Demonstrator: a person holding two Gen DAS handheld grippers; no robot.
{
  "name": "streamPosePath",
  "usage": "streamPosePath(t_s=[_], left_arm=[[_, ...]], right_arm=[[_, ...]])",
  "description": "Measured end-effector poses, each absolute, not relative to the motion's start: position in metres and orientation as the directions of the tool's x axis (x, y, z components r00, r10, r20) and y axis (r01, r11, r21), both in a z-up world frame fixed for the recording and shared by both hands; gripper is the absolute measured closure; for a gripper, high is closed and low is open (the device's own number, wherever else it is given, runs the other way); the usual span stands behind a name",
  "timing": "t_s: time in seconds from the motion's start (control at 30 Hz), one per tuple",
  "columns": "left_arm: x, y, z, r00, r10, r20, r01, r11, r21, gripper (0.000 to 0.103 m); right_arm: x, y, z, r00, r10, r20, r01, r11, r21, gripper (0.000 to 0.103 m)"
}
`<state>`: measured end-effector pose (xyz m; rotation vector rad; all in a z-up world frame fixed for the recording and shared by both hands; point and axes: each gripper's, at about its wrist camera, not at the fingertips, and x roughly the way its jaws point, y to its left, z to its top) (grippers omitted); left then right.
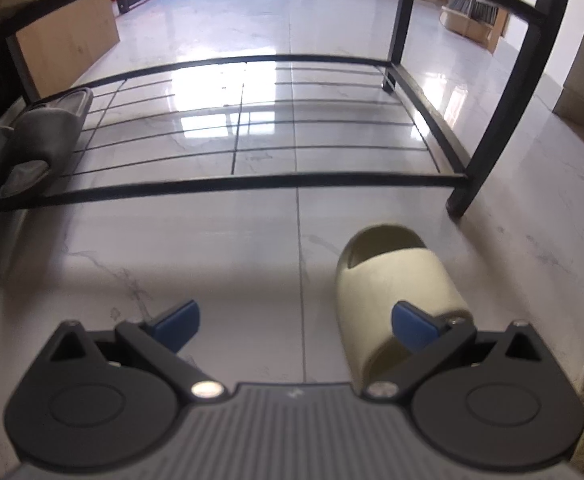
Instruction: Organize scattered shoes
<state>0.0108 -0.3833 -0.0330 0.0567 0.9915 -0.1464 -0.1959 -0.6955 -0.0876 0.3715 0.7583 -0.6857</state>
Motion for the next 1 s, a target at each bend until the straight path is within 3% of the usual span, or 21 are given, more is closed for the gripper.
streamPosePath(t_s=[0.1,0.23,0.27,0.37,0.43,0.7,0.87,1.0], left_arm=[[0.01,-0.381,-0.03,0.547,-0.109,-0.83,0.144,0.989,-0.035,0.001],[0.009,-0.382,-0.029,0.552,-0.121,-0.825,0.153,0.987,-0.042,0.001],[0.009,-0.383,-0.029,0.553,-0.12,-0.824,0.156,0.987,-0.039,0.001],[0.008,-0.385,-0.028,0.557,-0.123,-0.822,0.167,0.985,-0.035,0.001],[0.008,-0.386,-0.029,0.556,-0.123,-0.822,0.171,0.985,-0.032,0.001],[0.009,-0.385,-0.029,0.556,-0.122,-0.822,0.166,0.985,-0.034,0.001],[0.008,-0.387,-0.028,0.559,-0.124,-0.82,0.174,0.984,-0.03,0.001],[0.008,-0.386,-0.027,0.562,-0.124,-0.818,0.172,0.985,-0.032,0.001]], right_arm=[[-0.19,-0.696,-0.09,0.528,-0.416,-0.74,0.678,0.732,0.073,0.005],[-0.2,-0.709,-0.101,0.556,-0.361,-0.749,0.732,0.64,0.235,0.002],[-0.2,-0.71,-0.105,0.572,-0.332,-0.75,0.726,0.63,0.275,0.006],[-0.19,-0.703,-0.11,0.627,-0.235,-0.742,0.657,0.672,0.342,0.036],[-0.18,-0.695,-0.111,0.648,-0.19,-0.738,0.618,0.697,0.363,0.045],[-0.139,-0.659,-0.114,0.709,0.002,-0.705,0.447,0.772,0.452,0.046],[-0.129,-0.622,-0.111,0.753,0.162,-0.638,0.295,0.783,0.547,0.046],[-0.126,-0.615,-0.112,0.761,0.194,-0.618,0.265,0.778,0.57,0.044]])
